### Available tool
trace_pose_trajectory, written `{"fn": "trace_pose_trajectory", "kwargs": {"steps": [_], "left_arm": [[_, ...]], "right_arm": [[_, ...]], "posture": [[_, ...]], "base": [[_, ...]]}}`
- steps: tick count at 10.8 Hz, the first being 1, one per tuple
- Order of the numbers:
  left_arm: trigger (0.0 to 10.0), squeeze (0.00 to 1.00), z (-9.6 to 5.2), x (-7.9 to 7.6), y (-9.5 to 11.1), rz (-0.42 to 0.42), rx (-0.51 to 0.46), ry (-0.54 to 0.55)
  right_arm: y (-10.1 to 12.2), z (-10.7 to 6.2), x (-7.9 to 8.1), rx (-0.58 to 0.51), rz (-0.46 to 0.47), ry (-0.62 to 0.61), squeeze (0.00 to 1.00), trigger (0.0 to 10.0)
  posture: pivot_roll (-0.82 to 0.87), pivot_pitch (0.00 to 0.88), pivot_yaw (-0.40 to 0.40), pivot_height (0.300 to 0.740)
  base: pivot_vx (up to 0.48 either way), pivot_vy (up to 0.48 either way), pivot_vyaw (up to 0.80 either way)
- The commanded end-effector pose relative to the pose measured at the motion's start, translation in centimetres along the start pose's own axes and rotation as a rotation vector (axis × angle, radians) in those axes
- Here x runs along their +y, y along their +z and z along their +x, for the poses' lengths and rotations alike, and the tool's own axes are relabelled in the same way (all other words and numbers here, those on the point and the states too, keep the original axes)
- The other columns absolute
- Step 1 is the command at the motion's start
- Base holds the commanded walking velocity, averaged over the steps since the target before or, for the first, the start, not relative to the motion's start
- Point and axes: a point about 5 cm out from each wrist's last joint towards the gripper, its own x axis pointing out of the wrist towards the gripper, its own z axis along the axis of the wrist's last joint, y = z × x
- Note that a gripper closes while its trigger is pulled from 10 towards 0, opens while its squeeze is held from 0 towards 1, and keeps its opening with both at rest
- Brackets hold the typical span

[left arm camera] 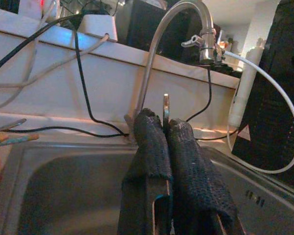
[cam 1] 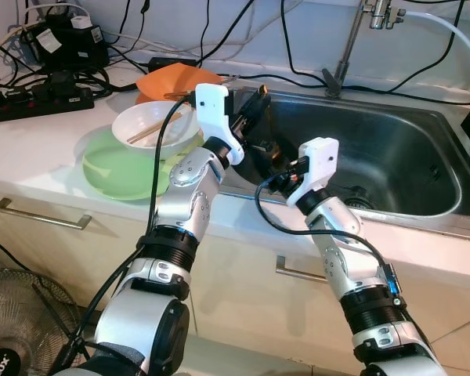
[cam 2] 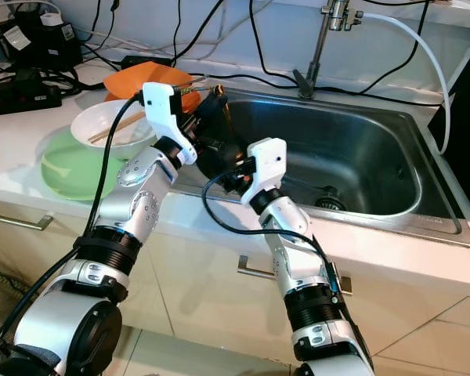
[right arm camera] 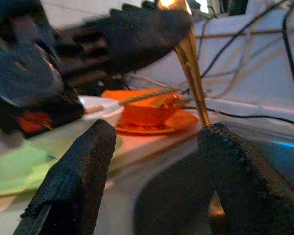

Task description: Kitchen organization

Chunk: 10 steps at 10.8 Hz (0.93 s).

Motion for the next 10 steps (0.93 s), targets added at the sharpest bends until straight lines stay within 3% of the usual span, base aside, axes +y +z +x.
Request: {"fn": "trace_pose_trajectory", "kwargs": {"steps": [1, 3, 10], "left_arm": [[10.0, 0.0, 0.5, -0.5, 0.7, 0.018, -0.012, -0.03], [10.0, 0.0, 0.5, -0.6, 0.7, 0.015, -0.014, -0.039], [10.0, 0.0, 0.5, -1.2, 0.6, -0.007, -0.012, -0.086]], "right_arm": [[-0.1, 0.3, -0.7, 0.016, -0.017, -0.051, 0.0, 10.0], [-0.4, 0.7, -1.2, 0.036, -0.027, -0.119, 0.0, 10.0], [-1.2, 1.2, -1.1, 0.053, -0.03, -0.137, 0.0, 10.0]], "posture": [[0.16, 0.0, 0.014, 0.74], [0.16, 0.0, 0.011, 0.74], [0.17, 0.0, 0.005, 0.74]], "base": [[0.0, 0.0, 0.0], [0.0, 0.0, 0.0], [0.0, 0.0, 0.0]]}}
